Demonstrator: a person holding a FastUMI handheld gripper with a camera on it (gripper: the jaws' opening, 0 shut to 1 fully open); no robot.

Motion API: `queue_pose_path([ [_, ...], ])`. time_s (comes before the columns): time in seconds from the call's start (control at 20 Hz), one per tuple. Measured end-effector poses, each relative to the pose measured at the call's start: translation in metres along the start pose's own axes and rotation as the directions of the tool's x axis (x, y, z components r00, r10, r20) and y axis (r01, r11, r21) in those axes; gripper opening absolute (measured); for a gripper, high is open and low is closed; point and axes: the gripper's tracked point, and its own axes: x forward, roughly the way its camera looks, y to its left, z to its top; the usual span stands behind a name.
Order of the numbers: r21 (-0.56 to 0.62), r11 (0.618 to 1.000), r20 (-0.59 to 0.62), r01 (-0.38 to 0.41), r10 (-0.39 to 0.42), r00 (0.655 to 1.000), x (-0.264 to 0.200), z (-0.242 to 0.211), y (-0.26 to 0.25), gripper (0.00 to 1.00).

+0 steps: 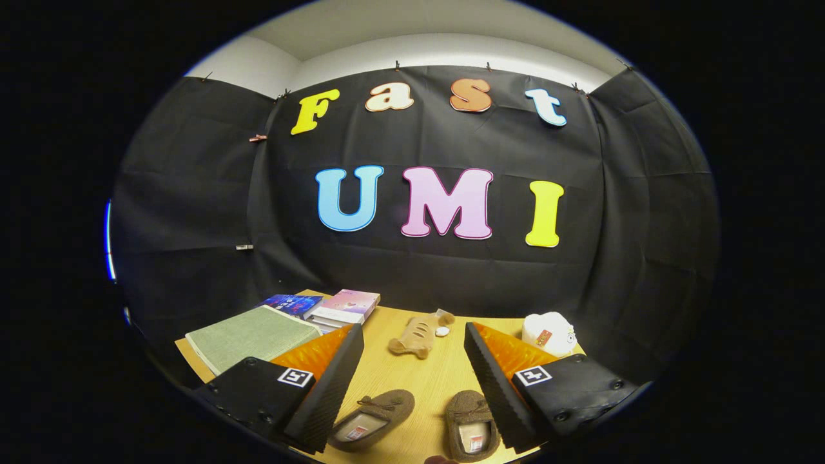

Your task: Open the storage box then place both shoes into the box .Put the left shoe in first, then the right shoe, with the right side of both shoes facing outward in a uniform manner.

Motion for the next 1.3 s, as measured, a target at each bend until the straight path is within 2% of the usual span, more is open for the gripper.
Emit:
queue_pose_path([
  [0.45,0.045,0.994,-0.084,-0.102,0.106,0.991,0.016,-0.023,0.034,0.98],
  [0.65,0.141,0.96,-0.154,-0.242,0.263,0.952,0.016,-0.043,0.079,0.99],
  [0.8,0.231,0.902,-0.203,-0.364,0.41,0.889,0.007,-0.062,0.124,0.99],
  [1.0,0.381,0.788,-0.272,-0.483,0.595,0.757,-0.014,-0.094,0.18,0.99],
  [1.2,0.477,0.686,-0.297,-0.55,0.715,0.633,-0.029,-0.123,0.22,0.99],
  [1.3,0.55,0.635,-0.317,-0.542,0.759,0.568,-0.033,-0.146,0.235,0.99],
])
